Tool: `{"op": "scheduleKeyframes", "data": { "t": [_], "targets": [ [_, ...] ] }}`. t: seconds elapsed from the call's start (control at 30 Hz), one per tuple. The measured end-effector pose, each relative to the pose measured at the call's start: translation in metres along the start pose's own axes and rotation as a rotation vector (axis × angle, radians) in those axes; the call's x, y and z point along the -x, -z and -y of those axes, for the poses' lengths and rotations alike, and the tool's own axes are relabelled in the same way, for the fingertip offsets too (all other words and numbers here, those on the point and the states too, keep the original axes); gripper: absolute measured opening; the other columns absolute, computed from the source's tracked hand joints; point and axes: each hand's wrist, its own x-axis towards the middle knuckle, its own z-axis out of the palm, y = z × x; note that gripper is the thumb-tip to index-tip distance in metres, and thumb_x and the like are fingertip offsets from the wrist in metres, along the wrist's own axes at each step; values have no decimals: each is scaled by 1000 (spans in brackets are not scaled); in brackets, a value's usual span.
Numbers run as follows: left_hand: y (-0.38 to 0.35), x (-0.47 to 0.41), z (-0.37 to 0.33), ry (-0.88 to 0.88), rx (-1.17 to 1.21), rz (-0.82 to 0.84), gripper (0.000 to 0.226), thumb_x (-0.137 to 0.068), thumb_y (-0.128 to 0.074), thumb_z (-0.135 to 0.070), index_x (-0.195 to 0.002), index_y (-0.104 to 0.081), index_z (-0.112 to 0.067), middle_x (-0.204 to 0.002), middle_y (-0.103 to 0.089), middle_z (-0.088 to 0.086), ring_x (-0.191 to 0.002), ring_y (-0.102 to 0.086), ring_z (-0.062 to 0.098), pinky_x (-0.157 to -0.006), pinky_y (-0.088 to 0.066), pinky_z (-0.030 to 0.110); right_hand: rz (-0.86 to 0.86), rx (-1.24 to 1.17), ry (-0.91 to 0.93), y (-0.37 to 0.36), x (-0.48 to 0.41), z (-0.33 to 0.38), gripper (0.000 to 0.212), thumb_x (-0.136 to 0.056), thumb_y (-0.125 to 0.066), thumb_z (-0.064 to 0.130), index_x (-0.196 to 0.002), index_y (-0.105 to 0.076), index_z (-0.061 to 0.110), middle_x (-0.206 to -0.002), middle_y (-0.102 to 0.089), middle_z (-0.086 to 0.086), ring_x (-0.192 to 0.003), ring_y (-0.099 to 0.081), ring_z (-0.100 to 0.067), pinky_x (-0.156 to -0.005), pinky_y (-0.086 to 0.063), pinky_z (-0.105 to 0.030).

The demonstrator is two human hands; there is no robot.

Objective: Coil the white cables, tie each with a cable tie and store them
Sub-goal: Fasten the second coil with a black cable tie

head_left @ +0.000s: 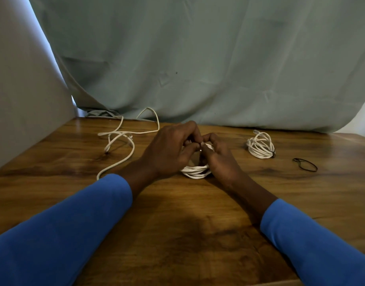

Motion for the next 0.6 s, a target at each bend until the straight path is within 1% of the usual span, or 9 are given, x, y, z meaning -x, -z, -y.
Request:
{"op": "scheduleKeyframes", "data": {
  "t": [0.07, 0.13, 0.17, 0.23, 0.3, 0.4, 0.43, 0.5, 0.6],
  "targets": [
    [-2, 0, -1, 78, 70, -33, 9, -89, -71, -12, -91, -65, -17, -83, -69, -6, -77, -66, 13, -69, -52, 45, -16, 134, 80, -2, 0, -2, 20, -108, -50, 19, -115, -68, 14, -90, -73, 10, -74, -65, 4, -66, -47, -19],
    [-3, 0, -2, 112, 104, -51, 9, -89, -70, -10, -89, -63, -16, -80, -68, -5, -75, -66, 13, -67, -52, 46, -31, 226, 144, -3, -1, -4, 25, -109, -48, 19, -118, -72, 16, -95, -74, 11, -82, -67, 3, -68, -47, -17],
    [-3, 0, -3, 121, 116, -56, 10, -88, -69, -8, -88, -62, -16, -79, -67, -6, -74, -65, 12, -67, -52, 46, -40, 265, 169, -4, -1, -4, 27, -109, -48, 20, -118, -73, 17, -95, -75, 9, -83, -68, 1, -68, -49, -19],
    [-3, -1, -5, 140, 151, -74, 12, -87, -70, -4, -87, -63, -13, -79, -68, -7, -74, -66, 11, -68, -53, 43, -61, 351, 203, -6, -1, -3, 29, -110, -47, 25, -119, -74, 17, -94, -77, 3, -81, -70, -8, -70, -54, -30],
    [-1, -1, -6, 156, 185, -101, 14, -87, -71, 1, -85, -64, -11, -78, -69, -6, -73, -67, 10, -68, -54, 40, -64, 442, 214, -8, 0, -3, 31, -111, -45, 28, -118, -73, 16, -94, -77, -3, -81, -70, -14, -72, -55, -39],
    [2, -1, -8, 184, 218, -132, 20, -86, -70, 7, -82, -62, -11, -74, -67, -11, -71, -66, 5, -65, -51, 25, -48, 503, 239, -10, 1, -4, 30, -111, -44, 29, -114, -72, 18, -95, -77, -4, -83, -70, -20, -72, -53, -39],
    [4, -1, -6, 219, 232, -149, 22, -86, -70, 7, -81, -62, -13, -74, -66, -11, -70, -66, 4, -64, -50, 23, -32, 526, 248, -10, 1, -4, 28, -111, -44, 28, -110, -71, 18, -94, -77, -4, -83, -70, -22, -71, -51, -39],
    [8, -2, 2, 304, 254, -200, 24, -86, -73, 4, -81, -61, -17, -75, -68, -5, -70, -66, 7, -64, -51, 27, 27, 563, 255, -12, 2, -3, 27, -111, -44, 28, -107, -69, 18, -88, -74, -3, -80, -68, -22, -69, -48, -38],
    [11, -3, 16, 395, 292, -242, 20, -87, -77, 0, -82, -63, -14, -76, -69, 1, -73, -68, 13, -68, -55, 33, 132, 565, 303, -13, 7, 1, 26, -112, -42, 27, -104, -65, 16, -78, -68, 0, -69, -62, -17, -63, -43, -37]
  ]
}}
